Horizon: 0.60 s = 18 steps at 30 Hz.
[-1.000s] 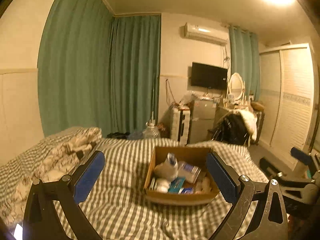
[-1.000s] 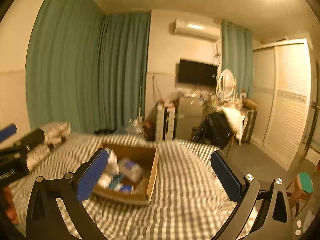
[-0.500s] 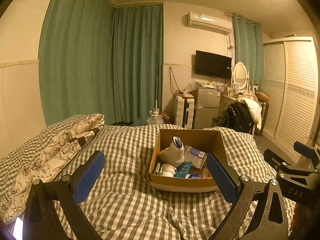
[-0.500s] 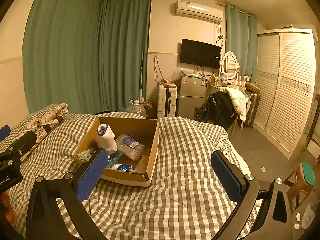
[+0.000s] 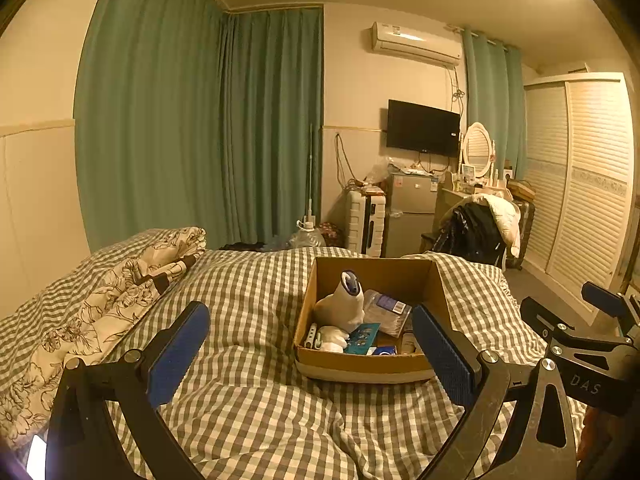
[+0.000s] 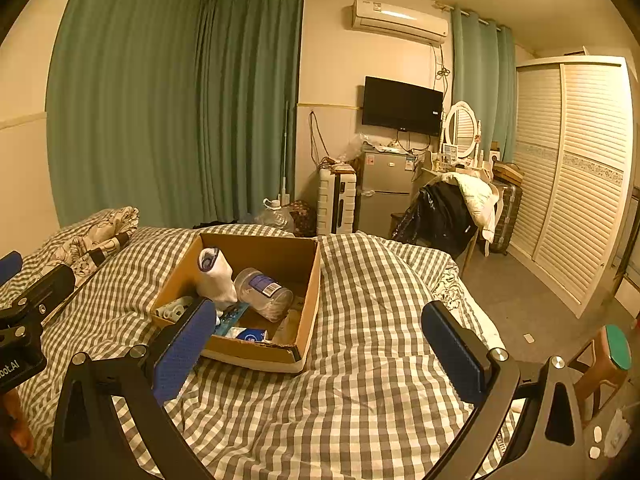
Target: Organize objects
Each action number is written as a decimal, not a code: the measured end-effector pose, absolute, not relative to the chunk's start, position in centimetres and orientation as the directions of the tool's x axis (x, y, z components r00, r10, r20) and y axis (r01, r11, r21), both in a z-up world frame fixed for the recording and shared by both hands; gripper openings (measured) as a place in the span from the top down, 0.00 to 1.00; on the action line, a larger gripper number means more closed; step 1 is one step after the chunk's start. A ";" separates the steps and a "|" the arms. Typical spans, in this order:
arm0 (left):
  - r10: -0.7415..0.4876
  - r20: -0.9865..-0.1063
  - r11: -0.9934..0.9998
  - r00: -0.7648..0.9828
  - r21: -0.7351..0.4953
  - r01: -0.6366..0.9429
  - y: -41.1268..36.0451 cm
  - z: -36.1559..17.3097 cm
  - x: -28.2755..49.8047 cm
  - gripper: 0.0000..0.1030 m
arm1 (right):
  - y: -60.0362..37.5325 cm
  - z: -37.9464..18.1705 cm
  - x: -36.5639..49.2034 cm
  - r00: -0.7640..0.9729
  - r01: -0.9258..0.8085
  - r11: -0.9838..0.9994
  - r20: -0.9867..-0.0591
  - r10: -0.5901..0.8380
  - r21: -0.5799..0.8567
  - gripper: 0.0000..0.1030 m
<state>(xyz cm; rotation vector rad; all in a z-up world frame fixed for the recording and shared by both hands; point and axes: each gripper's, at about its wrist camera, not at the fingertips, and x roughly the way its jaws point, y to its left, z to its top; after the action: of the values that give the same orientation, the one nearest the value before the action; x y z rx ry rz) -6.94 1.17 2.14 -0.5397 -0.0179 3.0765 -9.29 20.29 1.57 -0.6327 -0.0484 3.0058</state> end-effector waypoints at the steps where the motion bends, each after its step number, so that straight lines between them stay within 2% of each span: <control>1: 0.020 -0.341 -1.000 -0.940 -0.016 -0.016 1.2 2.1 -6.9 0.00 | 20.2 1.6 -9.3 -0.913 -0.062 -0.997 -0.401 0.075 -0.045 0.00; 18: 0.024 -0.352 -1.000 -0.936 -0.017 -0.019 1.5 2.2 -6.9 0.00 | 19.8 1.7 -9.3 -0.914 -0.060 -0.997 -0.400 0.073 -0.045 0.00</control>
<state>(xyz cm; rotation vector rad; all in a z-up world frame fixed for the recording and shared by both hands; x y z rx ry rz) -6.92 1.49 2.22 -0.5579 -0.0206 3.0691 -9.28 19.84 1.73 -0.6308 -0.0483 3.0081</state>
